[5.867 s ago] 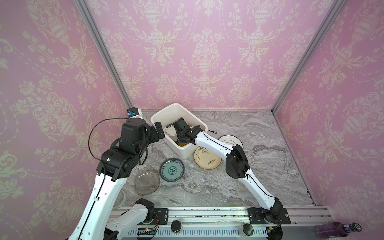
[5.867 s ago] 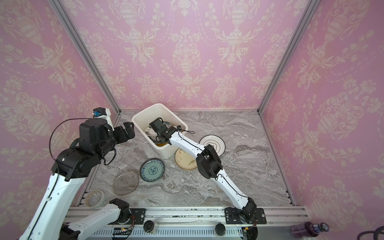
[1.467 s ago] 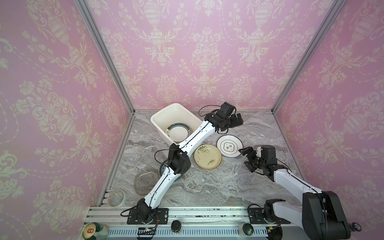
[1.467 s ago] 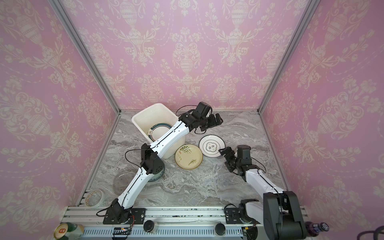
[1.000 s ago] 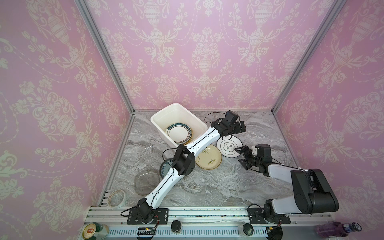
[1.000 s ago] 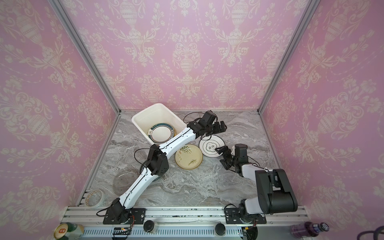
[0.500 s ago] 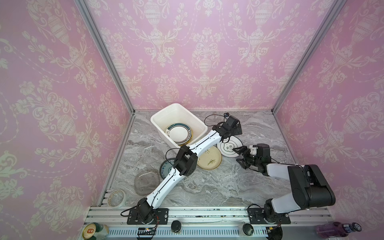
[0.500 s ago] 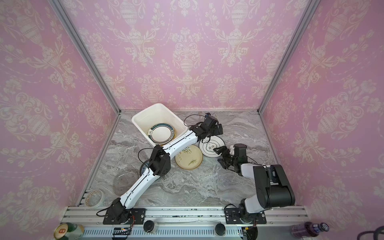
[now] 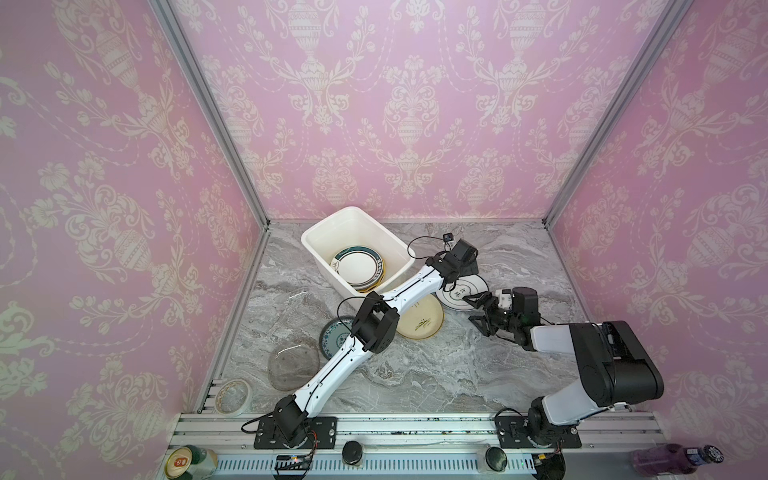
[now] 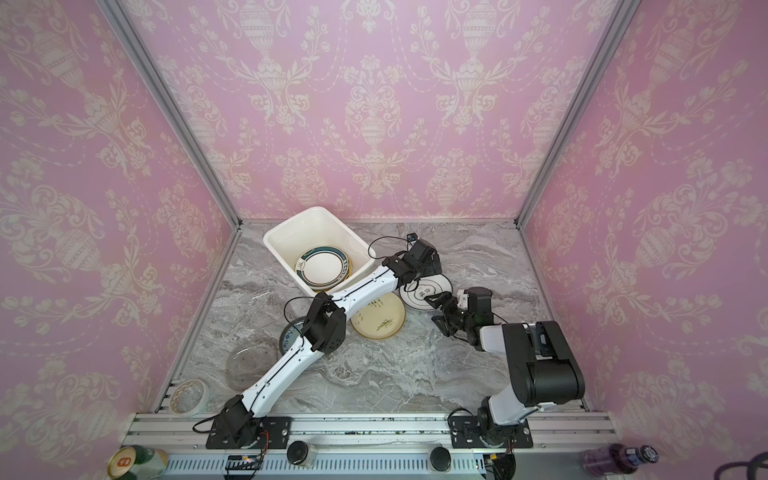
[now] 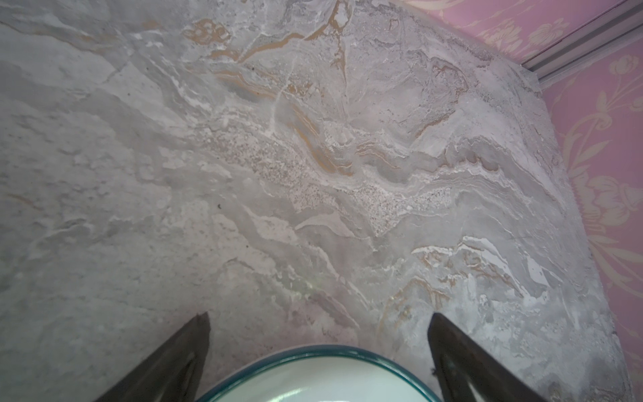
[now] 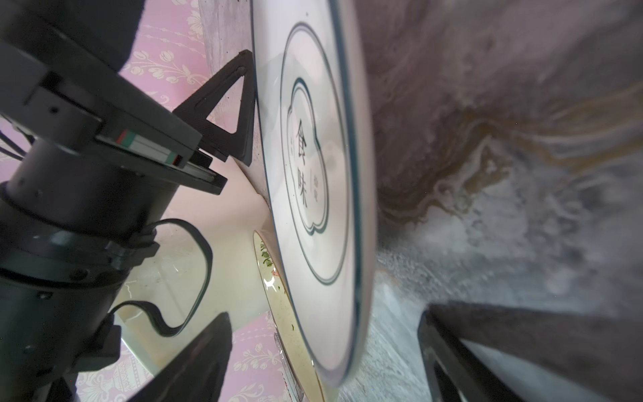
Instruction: Place the plates into the plastic bin on the countertop
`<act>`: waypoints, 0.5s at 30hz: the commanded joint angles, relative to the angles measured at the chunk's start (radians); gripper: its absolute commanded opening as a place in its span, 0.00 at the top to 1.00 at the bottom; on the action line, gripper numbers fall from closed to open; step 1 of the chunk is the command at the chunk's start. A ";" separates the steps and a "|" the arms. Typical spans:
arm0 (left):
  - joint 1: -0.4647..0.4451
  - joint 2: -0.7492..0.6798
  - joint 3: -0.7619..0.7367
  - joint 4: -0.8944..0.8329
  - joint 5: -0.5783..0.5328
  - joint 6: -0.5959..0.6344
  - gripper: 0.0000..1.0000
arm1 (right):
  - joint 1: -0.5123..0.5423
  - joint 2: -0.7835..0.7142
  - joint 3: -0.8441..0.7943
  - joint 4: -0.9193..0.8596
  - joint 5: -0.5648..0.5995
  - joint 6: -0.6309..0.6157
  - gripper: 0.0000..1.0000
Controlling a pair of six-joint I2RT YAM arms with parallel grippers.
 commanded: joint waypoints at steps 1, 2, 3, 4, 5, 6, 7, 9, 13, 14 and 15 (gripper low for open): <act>-0.001 0.029 0.019 -0.062 -0.006 -0.029 0.01 | -0.004 0.023 -0.010 0.058 -0.011 0.018 0.17; -0.002 0.029 0.020 -0.069 -0.007 -0.027 0.01 | -0.005 0.031 -0.011 0.073 -0.008 0.021 0.17; -0.002 0.029 0.018 -0.075 -0.008 -0.026 0.01 | -0.004 0.038 -0.011 0.091 -0.004 0.026 0.19; -0.002 0.028 0.017 -0.081 -0.007 -0.025 0.01 | -0.004 0.048 -0.009 0.111 0.001 0.034 0.20; -0.003 0.028 0.016 -0.089 -0.009 -0.022 0.01 | -0.004 0.060 -0.010 0.131 0.007 0.043 0.22; -0.002 0.027 0.015 -0.094 -0.009 -0.023 0.01 | -0.003 0.072 -0.009 0.155 0.010 0.053 0.24; -0.003 0.026 0.014 -0.098 -0.009 -0.020 0.01 | -0.004 0.086 -0.009 0.182 0.017 0.063 0.28; -0.002 0.024 0.012 -0.107 -0.012 -0.020 0.01 | -0.005 0.116 -0.008 0.233 0.028 0.081 0.33; -0.002 0.024 0.008 -0.111 -0.006 -0.020 0.01 | -0.005 0.179 -0.007 0.326 0.045 0.109 0.38; -0.002 0.024 0.009 -0.111 -0.005 -0.020 0.01 | -0.004 0.196 -0.007 0.349 0.048 0.116 0.40; -0.003 0.025 0.008 -0.112 -0.003 -0.021 0.01 | -0.003 0.212 -0.008 0.375 0.050 0.123 0.41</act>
